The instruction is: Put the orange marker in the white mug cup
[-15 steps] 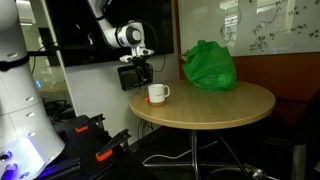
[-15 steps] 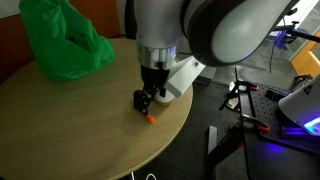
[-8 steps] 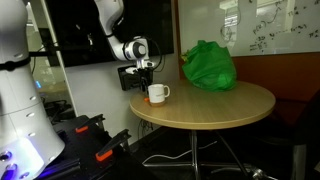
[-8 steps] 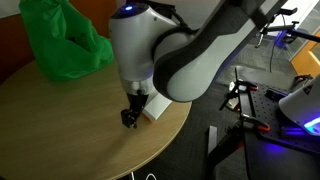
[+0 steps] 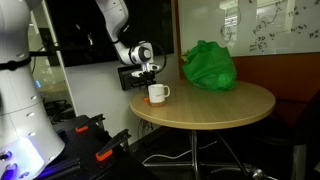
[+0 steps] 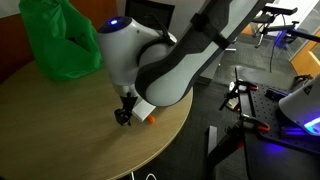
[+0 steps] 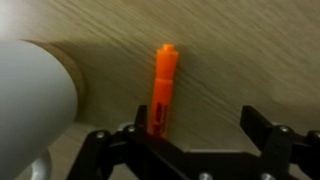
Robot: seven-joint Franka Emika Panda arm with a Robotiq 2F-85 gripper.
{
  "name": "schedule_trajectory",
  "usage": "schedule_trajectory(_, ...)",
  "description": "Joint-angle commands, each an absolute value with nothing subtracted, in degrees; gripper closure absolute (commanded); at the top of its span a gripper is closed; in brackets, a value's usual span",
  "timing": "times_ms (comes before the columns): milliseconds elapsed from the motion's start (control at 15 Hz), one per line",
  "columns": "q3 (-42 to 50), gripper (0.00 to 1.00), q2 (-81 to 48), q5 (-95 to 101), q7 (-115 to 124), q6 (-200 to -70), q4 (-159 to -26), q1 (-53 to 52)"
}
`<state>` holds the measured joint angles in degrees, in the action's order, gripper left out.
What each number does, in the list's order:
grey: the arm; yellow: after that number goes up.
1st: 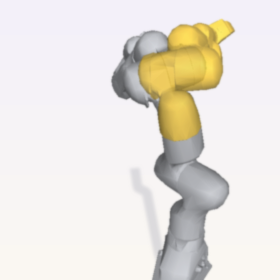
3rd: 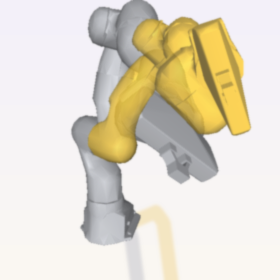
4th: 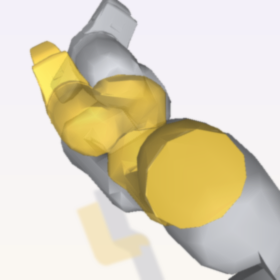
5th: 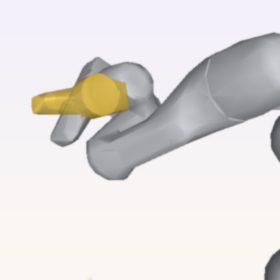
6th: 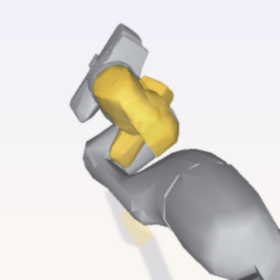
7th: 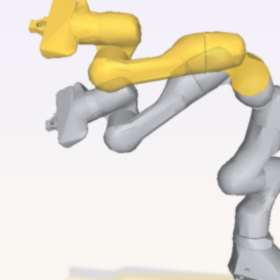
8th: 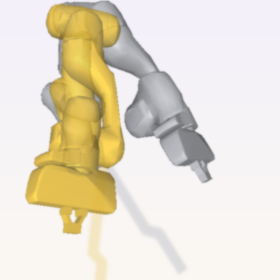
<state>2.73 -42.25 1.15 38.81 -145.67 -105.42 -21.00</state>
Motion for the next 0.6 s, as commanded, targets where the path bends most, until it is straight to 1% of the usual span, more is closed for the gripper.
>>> schedule_trajectory(0, 3.2, 0.00, -44.0, -0.9, 40.5, -139.6, -102.1, -21.7)
schedule_trajectory(200, 3.2, 0.00, -44.9, -2.3, 42.0, -136.4, -100.8, -21.9)
schedule_trajectory(533, 3.0, 0.00, -45.6, -2.0, 43.3, -137.1, -99.4, -21.5)
